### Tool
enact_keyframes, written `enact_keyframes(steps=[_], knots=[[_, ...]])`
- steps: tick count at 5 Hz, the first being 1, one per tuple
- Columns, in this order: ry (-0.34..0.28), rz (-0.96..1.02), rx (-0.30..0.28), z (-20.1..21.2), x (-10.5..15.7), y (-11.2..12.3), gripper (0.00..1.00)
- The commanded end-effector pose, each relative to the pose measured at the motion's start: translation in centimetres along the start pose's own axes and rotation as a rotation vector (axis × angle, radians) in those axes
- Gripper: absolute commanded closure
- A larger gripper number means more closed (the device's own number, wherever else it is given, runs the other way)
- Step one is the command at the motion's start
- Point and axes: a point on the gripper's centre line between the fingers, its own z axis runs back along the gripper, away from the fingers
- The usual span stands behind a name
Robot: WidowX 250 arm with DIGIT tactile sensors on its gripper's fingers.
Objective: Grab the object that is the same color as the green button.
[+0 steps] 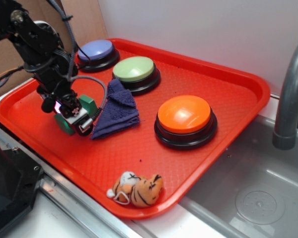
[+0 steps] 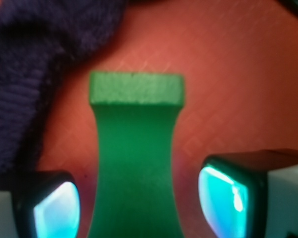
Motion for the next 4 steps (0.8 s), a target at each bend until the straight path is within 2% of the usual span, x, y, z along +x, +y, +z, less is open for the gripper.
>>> enact_keyframes(steps=[1, 2, 3, 4], knots=[[-0.001, -0.003, -0.029, -1.7, 1.5, -0.3, 0.07], [0.002, 0.013, -0.042, -1.8, 1.5, -0.7, 1.0], [0.044, 0.047, -0.007, -1.0, 2.0, -1.4, 1.0], [0.073, 0.084, -0.004, 1.3, 3.1, -1.9, 1.0]])
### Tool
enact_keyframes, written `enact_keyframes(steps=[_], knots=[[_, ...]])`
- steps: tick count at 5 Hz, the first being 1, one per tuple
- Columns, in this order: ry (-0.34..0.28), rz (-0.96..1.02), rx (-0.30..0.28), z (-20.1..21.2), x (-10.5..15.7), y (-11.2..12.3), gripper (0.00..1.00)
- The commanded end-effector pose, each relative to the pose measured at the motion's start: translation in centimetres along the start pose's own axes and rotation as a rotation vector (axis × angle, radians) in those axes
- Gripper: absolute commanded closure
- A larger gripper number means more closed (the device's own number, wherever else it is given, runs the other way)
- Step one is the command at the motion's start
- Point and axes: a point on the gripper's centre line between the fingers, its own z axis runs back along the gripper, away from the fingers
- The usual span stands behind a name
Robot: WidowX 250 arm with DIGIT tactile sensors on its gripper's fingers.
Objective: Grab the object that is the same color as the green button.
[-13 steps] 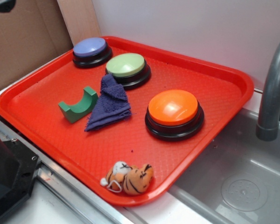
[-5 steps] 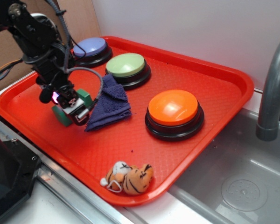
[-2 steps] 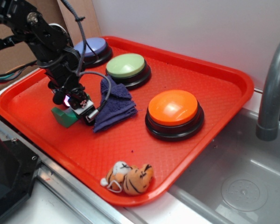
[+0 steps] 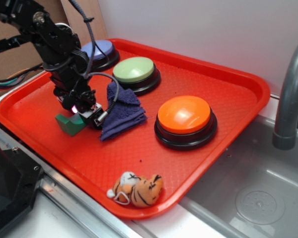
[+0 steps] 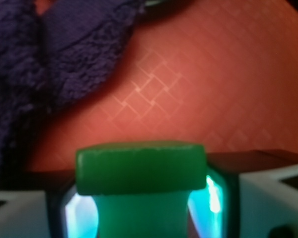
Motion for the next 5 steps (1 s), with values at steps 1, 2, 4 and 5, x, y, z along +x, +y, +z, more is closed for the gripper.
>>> enact_keyframes(steps=[1, 2, 4, 5], knots=[[0.078, 0.032, -0.038, 6.2, 2.7, -3.5, 1.0], [0.041, 0.056, -0.093, 10.1, 3.0, -6.5, 1.0], [-0.038, -0.035, -0.286, 15.4, 2.6, -9.6, 1.0], [-0.022, -0.058, -0.283, 14.1, 2.8, -9.3, 1.0]])
